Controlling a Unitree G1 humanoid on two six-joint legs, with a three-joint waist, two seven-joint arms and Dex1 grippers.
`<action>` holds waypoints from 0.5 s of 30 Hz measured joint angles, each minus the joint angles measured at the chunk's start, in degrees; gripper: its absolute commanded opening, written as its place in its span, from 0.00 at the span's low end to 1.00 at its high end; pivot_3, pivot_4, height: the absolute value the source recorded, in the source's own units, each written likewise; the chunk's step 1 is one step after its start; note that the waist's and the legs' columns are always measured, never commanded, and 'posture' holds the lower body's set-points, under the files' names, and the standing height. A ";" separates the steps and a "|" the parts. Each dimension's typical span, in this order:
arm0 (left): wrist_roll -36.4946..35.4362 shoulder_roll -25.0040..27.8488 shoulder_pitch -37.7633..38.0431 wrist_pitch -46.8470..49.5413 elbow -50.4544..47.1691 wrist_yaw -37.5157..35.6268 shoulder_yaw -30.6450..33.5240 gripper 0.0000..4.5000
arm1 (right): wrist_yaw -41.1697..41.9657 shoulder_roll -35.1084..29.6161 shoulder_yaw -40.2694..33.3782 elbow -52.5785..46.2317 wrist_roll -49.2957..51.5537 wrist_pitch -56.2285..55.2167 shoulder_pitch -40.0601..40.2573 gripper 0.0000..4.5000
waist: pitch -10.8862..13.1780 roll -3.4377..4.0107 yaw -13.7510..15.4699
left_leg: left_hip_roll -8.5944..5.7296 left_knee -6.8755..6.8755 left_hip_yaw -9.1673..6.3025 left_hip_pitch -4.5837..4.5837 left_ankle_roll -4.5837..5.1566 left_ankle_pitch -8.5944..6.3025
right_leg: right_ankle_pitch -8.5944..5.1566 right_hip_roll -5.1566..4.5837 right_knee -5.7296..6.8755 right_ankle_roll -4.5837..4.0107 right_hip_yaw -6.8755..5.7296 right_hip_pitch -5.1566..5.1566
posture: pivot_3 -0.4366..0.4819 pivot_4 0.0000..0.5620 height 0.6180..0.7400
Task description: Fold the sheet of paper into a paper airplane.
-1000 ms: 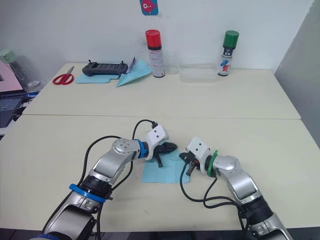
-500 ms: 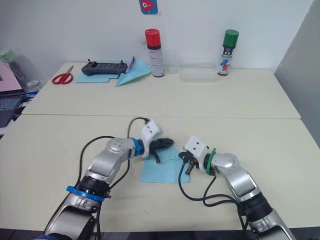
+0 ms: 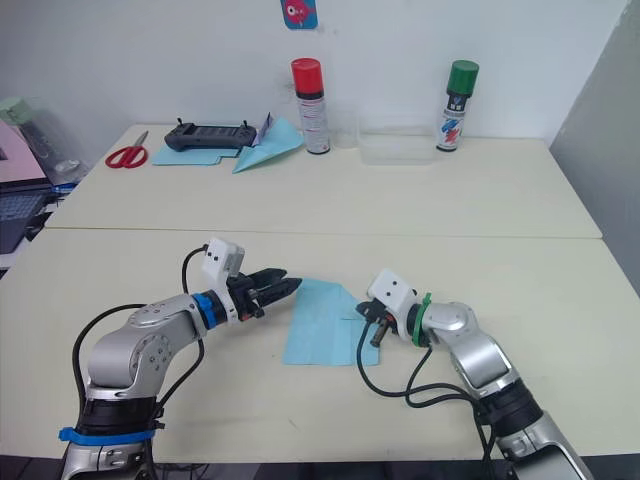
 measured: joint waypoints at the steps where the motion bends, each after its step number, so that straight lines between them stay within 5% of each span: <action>1: -0.21 -0.05 0.46 0.08 -0.10 0.03 -0.29 0.56 | 0.09 0.02 0.00 0.09 0.00 -0.18 0.00 0.00 | 0.00 0.00 0.00 | 0.00 -0.01 0.00 -0.01 0.00 0.00 | 0.00 0.00 0.00 0.00 0.00 -0.01 | 0.48 0.27 1.00; 12: 1.88 -1.56 -0.60 -4.47 6.18 0.76 -5.94 0.56 | 0.08 0.08 -0.04 0.10 0.00 -0.38 0.11 0.00 | 0.00 0.00 0.01 | -0.01 -0.01 0.00 -0.01 0.00 0.00 | 0.00 0.00 -0.01 -0.01 0.00 -0.02 | 0.48 0.27 1.00; 15: 2.06 -1.43 -0.86 -5.51 7.15 -0.24 -6.44 0.43 | 0.03 0.02 -0.05 -0.17 0.00 -0.24 0.21 0.00 | 0.00 0.00 0.00 | 0.00 -0.02 0.01 -0.03 0.00 0.00 | -0.01 0.00 -0.02 -0.01 0.00 -0.03 | 0.48 0.27 1.00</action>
